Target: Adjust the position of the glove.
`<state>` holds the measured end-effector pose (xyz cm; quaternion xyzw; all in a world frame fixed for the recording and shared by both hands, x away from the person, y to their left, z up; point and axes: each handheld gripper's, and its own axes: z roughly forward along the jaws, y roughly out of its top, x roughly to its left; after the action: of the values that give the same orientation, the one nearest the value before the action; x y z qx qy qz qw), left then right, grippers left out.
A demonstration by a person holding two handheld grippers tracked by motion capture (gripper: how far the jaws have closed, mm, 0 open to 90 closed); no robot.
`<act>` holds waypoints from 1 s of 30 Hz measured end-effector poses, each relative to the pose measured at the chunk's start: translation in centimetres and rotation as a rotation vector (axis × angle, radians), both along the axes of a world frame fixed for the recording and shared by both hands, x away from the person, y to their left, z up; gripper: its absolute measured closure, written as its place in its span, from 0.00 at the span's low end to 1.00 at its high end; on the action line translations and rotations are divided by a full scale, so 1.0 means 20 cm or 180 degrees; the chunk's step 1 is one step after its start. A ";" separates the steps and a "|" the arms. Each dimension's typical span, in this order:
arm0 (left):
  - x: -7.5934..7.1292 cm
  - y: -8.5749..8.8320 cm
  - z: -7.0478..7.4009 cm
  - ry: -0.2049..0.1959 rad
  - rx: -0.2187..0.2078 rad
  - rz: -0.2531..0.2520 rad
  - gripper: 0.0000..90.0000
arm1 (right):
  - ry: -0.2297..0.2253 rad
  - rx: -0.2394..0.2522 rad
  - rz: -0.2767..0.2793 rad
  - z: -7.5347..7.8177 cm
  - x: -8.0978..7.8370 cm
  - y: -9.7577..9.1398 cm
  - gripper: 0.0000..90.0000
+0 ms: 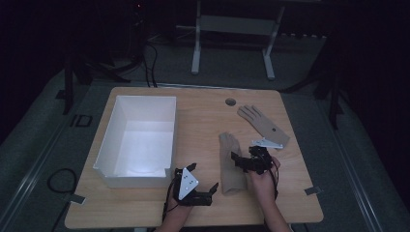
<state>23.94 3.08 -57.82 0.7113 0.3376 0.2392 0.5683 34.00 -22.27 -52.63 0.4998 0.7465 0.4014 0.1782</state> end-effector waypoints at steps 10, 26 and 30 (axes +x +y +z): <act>0.00 0.00 0.00 0.0017 -0.0010 -0.0005 0.01 | -0.0079 -0.0017 0.0279 0.11 0.08 -0.13 0.16; 0.00 0.00 0.00 0.0007 -0.0013 -0.0005 0.01 | -0.0368 -0.0262 0.0371 0.22 0.21 -0.31 0.38; 0.00 0.00 0.00 -0.0002 -0.0004 -0.0012 0.01 | -0.0375 -0.0319 0.0302 0.27 0.31 -0.37 0.52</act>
<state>23.93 3.10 -57.83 0.7114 0.3362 0.2382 0.5693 40.19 -29.77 -47.26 0.4299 0.7768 0.4002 0.2274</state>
